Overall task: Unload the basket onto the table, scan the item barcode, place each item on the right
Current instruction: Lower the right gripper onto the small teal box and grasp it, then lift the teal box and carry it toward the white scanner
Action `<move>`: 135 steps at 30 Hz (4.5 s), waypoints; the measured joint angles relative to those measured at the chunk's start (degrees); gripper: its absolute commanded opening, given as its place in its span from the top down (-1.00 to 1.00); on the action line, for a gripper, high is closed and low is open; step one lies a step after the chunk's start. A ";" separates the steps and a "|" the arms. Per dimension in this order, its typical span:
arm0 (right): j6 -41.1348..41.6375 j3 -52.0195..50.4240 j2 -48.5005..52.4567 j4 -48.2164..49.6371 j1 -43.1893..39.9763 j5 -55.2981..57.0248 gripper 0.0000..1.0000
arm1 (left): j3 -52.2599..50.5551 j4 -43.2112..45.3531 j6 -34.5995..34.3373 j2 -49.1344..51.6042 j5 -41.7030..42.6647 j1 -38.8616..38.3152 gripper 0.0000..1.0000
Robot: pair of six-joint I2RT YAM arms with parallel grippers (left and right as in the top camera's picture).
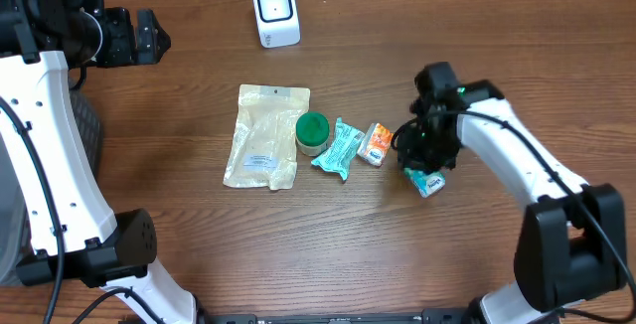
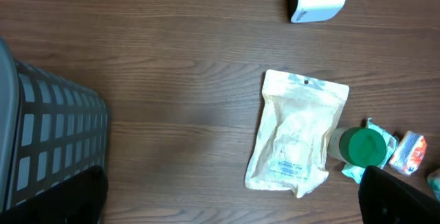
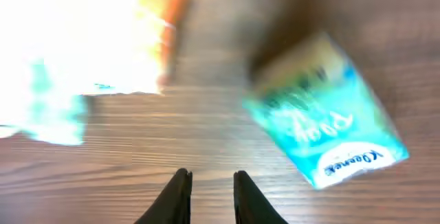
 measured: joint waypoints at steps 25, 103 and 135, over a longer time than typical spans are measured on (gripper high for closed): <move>0.00 -13.18 -0.66 8.04 -14.93 5.11 0.49 | -0.02 -0.02 0.02 0.00 0.00 0.00 -0.99; 65.22 -6.49 -5.95 95.10 -12.98 -72.15 0.92 | -0.09 0.00 0.02 0.00 0.00 0.00 -0.99; 40.72 -6.21 4.07 71.49 -8.11 -71.21 0.92 | -0.09 0.00 0.02 0.00 0.00 0.00 -0.99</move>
